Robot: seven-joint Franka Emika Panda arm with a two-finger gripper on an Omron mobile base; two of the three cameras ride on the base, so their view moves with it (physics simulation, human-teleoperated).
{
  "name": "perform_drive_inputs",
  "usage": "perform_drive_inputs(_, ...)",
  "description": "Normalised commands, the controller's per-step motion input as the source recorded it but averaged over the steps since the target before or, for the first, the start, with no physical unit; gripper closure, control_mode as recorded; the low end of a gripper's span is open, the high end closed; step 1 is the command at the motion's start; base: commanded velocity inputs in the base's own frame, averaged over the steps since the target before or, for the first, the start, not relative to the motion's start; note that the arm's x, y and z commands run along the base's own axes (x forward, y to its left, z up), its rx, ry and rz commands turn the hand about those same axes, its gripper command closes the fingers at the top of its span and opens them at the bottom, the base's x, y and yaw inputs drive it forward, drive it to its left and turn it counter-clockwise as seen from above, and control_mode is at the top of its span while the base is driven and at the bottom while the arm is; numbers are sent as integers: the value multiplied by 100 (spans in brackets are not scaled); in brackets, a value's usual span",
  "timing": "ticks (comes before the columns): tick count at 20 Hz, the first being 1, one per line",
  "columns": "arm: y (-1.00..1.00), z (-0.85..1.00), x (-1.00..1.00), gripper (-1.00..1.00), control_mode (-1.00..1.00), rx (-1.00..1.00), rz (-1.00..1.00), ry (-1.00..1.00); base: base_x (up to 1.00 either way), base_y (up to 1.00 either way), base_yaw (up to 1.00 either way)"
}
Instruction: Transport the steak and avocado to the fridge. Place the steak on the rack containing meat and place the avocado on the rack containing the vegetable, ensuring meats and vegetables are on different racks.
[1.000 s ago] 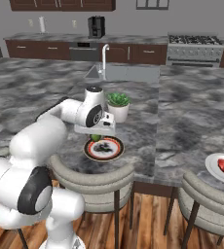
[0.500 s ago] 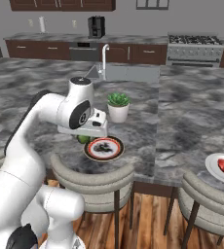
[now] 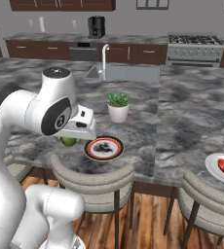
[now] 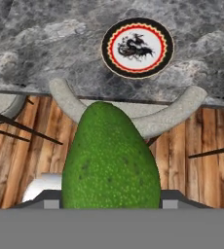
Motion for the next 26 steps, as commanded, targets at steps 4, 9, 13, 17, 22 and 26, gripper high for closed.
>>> perform_drive_inputs(4, 9, 58, -56, 100, -100, 1, 0, -3, 0, 0, 0)
perform_drive_inputs(9, 6, 41, -47, 100, -100, 3, 0, 0, 0, 0, 0)
perform_drive_inputs(13, 0, 11, -17, 100, 100, 0, 0, 0, -51, 2, 0)
perform_drive_inputs(17, 0, 0, 0, 100, 100, 0, 0, 0, -37, 35, 1)
perform_drive_inputs(22, 0, 0, 0, 100, 100, 0, 0, 0, -1, 16, -29)
perform_drive_inputs(26, 0, 0, 0, 100, 100, 0, 0, 0, 0, 0, -100)
